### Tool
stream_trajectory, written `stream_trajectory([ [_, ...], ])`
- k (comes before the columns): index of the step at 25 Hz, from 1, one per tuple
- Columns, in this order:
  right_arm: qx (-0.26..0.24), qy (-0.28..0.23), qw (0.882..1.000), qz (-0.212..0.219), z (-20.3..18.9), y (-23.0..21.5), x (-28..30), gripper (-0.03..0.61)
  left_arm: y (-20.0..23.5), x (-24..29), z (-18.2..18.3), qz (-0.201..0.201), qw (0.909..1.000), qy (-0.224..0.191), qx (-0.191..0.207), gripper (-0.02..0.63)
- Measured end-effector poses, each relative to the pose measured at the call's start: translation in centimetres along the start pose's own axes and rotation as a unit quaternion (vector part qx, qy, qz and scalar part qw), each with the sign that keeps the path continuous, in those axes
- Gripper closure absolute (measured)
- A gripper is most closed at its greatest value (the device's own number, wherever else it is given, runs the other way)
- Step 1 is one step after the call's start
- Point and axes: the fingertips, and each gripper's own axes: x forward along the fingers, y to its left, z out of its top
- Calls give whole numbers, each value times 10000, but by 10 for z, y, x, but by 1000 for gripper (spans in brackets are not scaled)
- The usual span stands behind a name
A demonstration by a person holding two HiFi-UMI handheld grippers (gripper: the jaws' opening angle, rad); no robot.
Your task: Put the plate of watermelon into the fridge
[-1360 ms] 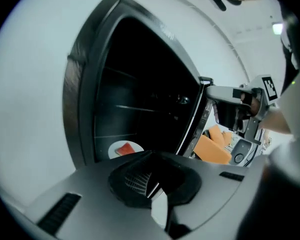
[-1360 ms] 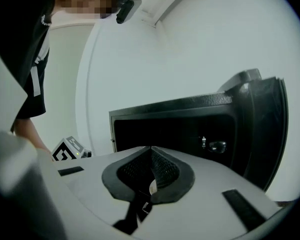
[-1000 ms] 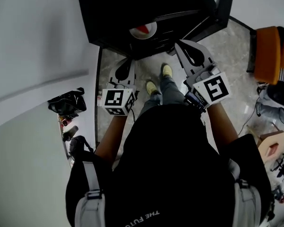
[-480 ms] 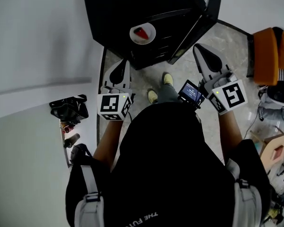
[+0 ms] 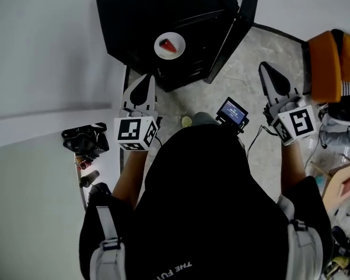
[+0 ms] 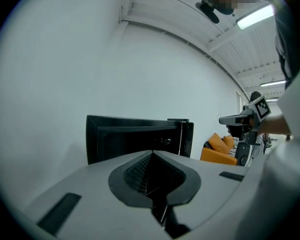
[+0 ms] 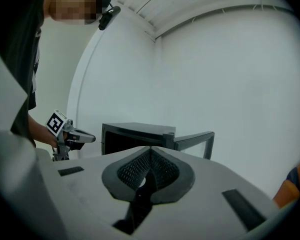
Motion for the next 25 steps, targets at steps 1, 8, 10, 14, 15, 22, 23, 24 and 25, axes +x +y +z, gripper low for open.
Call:
stream_trajectory([
  [1,18,-28,10000,-21,-1,-1,0,565,-1,1,2,2,10000,-5,27,604],
  [8,5,-33,9997,252,-4,0,-21,565,-39,-6,17,75,9999,-83,-32,604],
  [10,26,-49,9996,279,-4,-1,-32,565,-53,-11,19,62,9999,-95,-23,604],
  [14,47,56,9993,353,-11,-1,-56,565,-80,-25,14,94,9999,-79,-100,604],
  [15,55,72,9993,376,-14,-1,-62,565,-87,-29,11,108,9999,-66,-111,604],
  [22,207,-74,9987,452,-24,7,-111,565,-138,-64,-4,195,9997,122,-36,604],
  [23,234,-73,9985,481,-27,9,-118,565,-146,-70,-6,210,9997,149,-19,604],
  [24,255,-69,9983,521,-31,12,-125,565,-153,-74,-7,214,9996,162,-17,604],
  [25,271,-52,9980,567,-35,14,-130,565,-161,-77,-9,214,9996,179,-26,604],
])
